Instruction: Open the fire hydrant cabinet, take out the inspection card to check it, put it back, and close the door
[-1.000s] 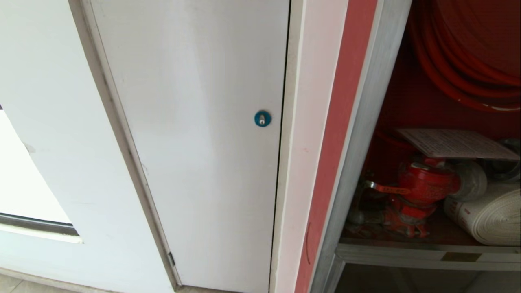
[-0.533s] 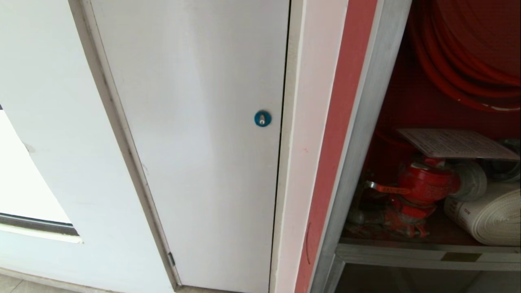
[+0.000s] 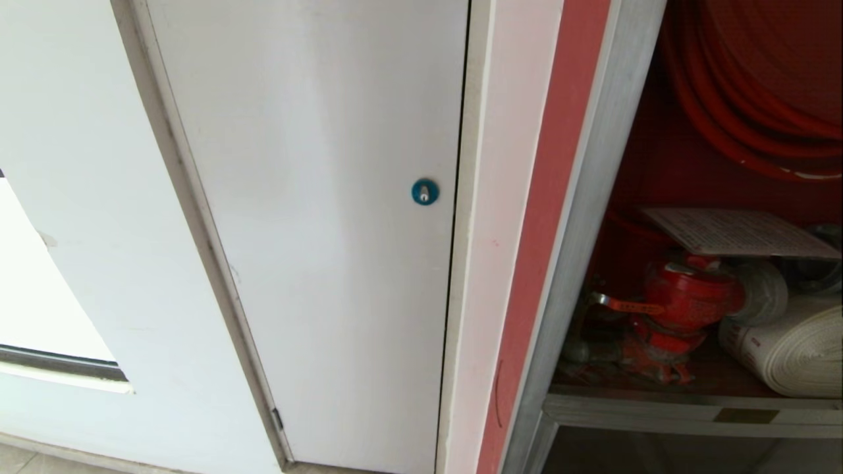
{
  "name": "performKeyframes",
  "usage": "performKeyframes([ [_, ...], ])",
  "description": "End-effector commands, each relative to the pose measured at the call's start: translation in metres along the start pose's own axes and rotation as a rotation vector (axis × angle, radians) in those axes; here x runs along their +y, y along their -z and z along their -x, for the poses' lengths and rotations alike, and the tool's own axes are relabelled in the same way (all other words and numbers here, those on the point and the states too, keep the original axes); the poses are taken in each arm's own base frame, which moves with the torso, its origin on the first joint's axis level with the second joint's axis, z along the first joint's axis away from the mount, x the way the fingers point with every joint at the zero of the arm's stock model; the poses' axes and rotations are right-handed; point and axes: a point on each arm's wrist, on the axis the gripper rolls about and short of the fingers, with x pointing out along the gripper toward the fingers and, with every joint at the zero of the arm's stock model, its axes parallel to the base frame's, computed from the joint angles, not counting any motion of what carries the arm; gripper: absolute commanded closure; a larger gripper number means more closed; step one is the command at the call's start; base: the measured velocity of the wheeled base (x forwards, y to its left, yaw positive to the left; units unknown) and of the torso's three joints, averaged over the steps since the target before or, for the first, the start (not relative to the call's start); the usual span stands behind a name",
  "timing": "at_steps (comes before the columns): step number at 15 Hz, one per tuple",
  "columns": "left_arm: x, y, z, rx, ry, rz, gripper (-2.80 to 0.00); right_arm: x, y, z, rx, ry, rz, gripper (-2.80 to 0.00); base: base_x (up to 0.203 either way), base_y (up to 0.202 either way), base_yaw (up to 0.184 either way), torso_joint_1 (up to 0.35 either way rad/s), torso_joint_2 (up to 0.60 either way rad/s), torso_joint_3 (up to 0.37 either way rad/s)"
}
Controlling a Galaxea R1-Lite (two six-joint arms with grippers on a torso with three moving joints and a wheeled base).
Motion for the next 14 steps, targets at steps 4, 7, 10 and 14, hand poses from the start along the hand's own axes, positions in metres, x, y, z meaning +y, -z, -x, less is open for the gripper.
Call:
performKeyframes([
  [4,-0.0001,0.0017,-0.0005,0.007,0.001,-0.001,0.0,0.0,0.0,0.0,0.0,0.0,0.0,0.0,0.0,0.0,0.0,0.0,0.0,0.0],
  [7,-0.0001,0.0017,-0.0005,0.006,0.0,-0.002,0.0,0.0,0.0,0.0,0.0,-0.002,0.0,0.0,-0.105,0.0,0.002,0.013,0.01,0.002],
  [10,-0.0001,0.0017,-0.0005,0.007,0.0,-0.002,0.0,0.0,0.0,0.0,0.0,-0.002,0.0,0.0,-0.199,0.0,0.0,-0.003,0.0,0.001],
  [14,0.0,0.0013,-0.0004,0.005,0.0,-0.002,0.0,0.0,0.0,0.0,0.0,-0.002,0.0,0.0,-0.194,0.0,0.002,0.002,0.0,0.003],
])
